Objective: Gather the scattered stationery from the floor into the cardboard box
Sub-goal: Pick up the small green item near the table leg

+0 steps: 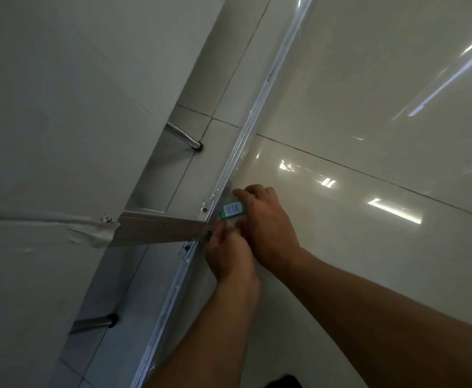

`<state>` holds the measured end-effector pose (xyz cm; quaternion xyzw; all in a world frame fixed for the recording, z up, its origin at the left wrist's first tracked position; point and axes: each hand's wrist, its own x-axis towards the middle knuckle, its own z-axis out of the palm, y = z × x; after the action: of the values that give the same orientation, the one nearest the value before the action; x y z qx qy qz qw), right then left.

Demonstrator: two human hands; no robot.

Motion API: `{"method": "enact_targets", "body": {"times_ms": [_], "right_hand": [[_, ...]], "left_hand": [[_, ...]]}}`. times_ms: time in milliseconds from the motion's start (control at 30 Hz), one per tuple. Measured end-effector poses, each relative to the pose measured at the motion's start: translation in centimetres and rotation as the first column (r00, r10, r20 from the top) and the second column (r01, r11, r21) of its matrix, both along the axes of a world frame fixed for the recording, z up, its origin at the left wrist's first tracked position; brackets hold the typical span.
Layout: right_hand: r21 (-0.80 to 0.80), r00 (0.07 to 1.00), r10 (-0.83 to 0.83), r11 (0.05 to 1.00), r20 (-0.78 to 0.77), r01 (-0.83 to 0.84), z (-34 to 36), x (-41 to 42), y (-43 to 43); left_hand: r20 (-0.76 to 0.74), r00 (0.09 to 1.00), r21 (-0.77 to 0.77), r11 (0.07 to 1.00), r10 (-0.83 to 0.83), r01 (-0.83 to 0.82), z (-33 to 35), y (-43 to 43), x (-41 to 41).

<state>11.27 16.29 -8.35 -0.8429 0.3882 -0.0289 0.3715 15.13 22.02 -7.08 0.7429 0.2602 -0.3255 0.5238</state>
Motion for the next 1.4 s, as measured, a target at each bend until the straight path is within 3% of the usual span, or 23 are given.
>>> {"method": "enact_targets", "body": {"times_ms": [167, 300, 533, 733, 833, 1000, 1100, 1233, 1333, 1400], "right_hand": [[-0.027, 0.998, 0.054, 0.998, -0.009, -0.055, -0.4, 0.7, -1.0], [0.021, 0.997, 0.071, 0.997, -0.003, -0.071, -0.3, 0.8, -1.4], [0.164, 1.000, 0.004, 0.986, 0.029, -0.009, 3.0, -1.9, -3.3], [0.235, 0.990, -0.140, 0.962, -0.004, 0.137, 7.8, -7.8, -4.5], [0.247, 0.974, -0.222, 0.942, -0.047, 0.227, 11.1, -11.8, -6.2], [0.318, 0.911, -0.412, 0.860, -0.031, 0.400, 15.6, -19.0, -9.6], [0.367, 0.836, -0.549, 0.773, -0.022, 0.517, 17.0, -23.2, -11.3], [0.402, 0.730, -0.683, 0.669, 0.002, 0.625, 18.4, -28.1, -12.9], [0.414, 0.659, -0.752, 0.605, 0.015, 0.680, 19.4, -30.8, -13.7], [0.476, 0.565, -0.824, 0.512, 0.038, 0.715, 19.9, -32.1, -14.8]], "left_hand": [[0.072, 0.997, 0.014, 1.000, 0.013, -0.014, 0.4, -0.9, -1.1], [0.069, 0.993, 0.003, 0.996, -0.093, 0.093, 0.5, -0.8, -0.9], [0.208, 0.934, 0.184, 0.949, -0.290, 0.254, 3.0, -1.0, -1.8], [0.170, 0.704, 0.361, 0.708, -0.690, 0.607, 9.0, -4.2, -4.7], [0.079, 0.640, 0.347, 0.623, -0.764, 0.701, 13.5, -7.1, -7.9], [0.067, 0.475, 0.344, 0.467, -0.878, 0.815, 19.2, -13.0, -13.9], [0.069, 0.347, 0.349, 0.348, -0.935, 0.870, 21.0, -15.8, -18.0], [0.085, 0.253, 0.329, 0.267, -0.964, 0.906, 22.1, -18.3, -22.5], [0.081, 0.231, 0.321, 0.245, -0.970, 0.915, 22.5, -19.9, -24.8], [0.078, 0.240, 0.305, 0.253, -0.968, 0.918, 22.6, -21.1, -25.9]]}}
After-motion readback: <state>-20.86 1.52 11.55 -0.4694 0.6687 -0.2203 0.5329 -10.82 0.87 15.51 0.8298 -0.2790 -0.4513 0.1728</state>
